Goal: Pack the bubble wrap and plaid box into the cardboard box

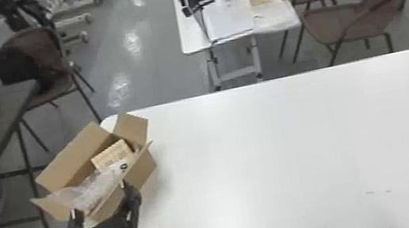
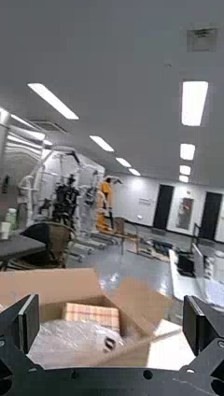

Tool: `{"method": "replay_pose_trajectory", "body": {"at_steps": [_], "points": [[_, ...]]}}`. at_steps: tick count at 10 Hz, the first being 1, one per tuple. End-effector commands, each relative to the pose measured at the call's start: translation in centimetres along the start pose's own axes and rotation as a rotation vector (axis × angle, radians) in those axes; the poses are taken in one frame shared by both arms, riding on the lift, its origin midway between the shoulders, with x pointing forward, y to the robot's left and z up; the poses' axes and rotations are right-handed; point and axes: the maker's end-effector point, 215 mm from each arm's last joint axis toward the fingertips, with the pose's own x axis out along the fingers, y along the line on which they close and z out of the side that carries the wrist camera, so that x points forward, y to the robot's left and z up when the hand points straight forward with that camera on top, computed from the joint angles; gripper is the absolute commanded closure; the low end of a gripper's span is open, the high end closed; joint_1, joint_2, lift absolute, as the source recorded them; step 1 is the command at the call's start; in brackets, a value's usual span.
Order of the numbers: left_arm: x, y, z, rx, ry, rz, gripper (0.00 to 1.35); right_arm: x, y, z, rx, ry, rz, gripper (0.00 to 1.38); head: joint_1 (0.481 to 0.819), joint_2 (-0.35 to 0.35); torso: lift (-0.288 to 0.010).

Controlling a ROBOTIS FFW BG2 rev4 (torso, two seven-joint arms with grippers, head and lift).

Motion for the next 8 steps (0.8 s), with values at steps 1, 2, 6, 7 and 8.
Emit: {"method": "replay_pose_trajectory", "body": {"at_steps": [1,2,6,7,8], "points": [[-2.4,-2.5,-2.2,0.046,0.068,-0.133,0.14,-2.5,0.2,-1.1,-0.056,0.005,-0.042,0.11,0.695,0.126,-0.044],[-4.4,-3.2,-4.3,0.081,0.132,-0.193,0.14,-3.7,0.4,-2.0,-0.071,0.019,-0.060,0.11,0.695,0.076,-0.044],[-9.2,-2.9,-9.6,0.163,0.302,-0.320,0.14,-7.2,2.1,-6.0,-0.077,0.109,-0.079,0.11,0.695,0.006,-0.044],[-9.7,-2.6,-9.9,0.162,0.316,-0.319,0.14,-7.0,2.8,-6.6,-0.060,0.113,-0.076,0.11,0.695,0.004,-0.044],[-10.1,-2.5,-10.4,0.161,0.334,-0.336,0.14,-6.7,3.2,-6.4,-0.060,0.108,-0.070,0.11,0.695,0.012,-0.044]]}}
